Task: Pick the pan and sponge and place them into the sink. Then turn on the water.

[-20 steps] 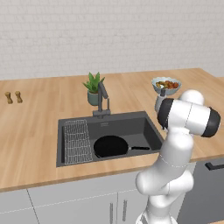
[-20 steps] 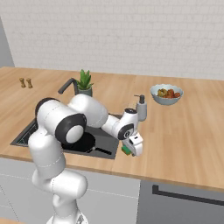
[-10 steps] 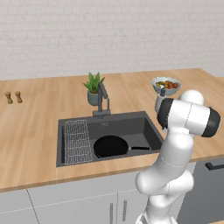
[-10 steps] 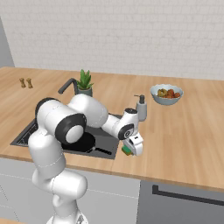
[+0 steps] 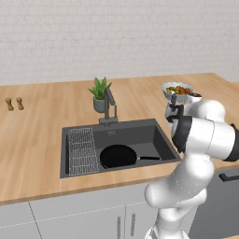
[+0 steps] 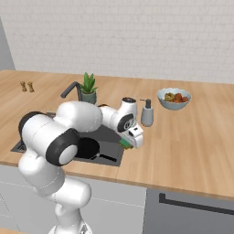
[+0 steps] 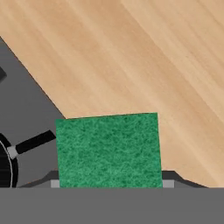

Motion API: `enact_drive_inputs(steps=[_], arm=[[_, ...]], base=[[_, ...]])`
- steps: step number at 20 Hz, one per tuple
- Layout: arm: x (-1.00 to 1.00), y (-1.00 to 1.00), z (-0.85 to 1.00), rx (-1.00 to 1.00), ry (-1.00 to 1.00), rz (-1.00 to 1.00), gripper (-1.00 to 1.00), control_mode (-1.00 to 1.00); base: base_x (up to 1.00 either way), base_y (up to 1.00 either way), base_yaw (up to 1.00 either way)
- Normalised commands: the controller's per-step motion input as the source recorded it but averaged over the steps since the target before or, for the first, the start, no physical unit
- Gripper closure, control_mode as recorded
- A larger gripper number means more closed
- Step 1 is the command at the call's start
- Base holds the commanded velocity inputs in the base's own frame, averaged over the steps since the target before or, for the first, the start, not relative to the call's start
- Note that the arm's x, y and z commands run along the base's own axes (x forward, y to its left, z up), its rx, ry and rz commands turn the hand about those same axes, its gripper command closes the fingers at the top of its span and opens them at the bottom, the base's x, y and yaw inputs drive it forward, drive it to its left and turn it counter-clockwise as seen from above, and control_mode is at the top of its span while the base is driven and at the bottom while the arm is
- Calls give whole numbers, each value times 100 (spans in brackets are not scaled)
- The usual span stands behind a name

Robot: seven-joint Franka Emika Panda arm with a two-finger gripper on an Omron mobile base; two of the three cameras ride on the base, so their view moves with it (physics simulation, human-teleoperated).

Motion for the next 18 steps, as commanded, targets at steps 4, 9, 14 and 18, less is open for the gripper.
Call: enact_drive_inputs(steps=[4,9,14,18], arm=[[45,98,31,0,-7,33,100,-100],[47,100,5,0,1,38,100,-100],[23,92,-11,0,12,34,100,-100],[1,13,-17,0,0,14,100,-100]], base=[[0,0,0],[0,0,0],[0,0,0],[0,0,0]])
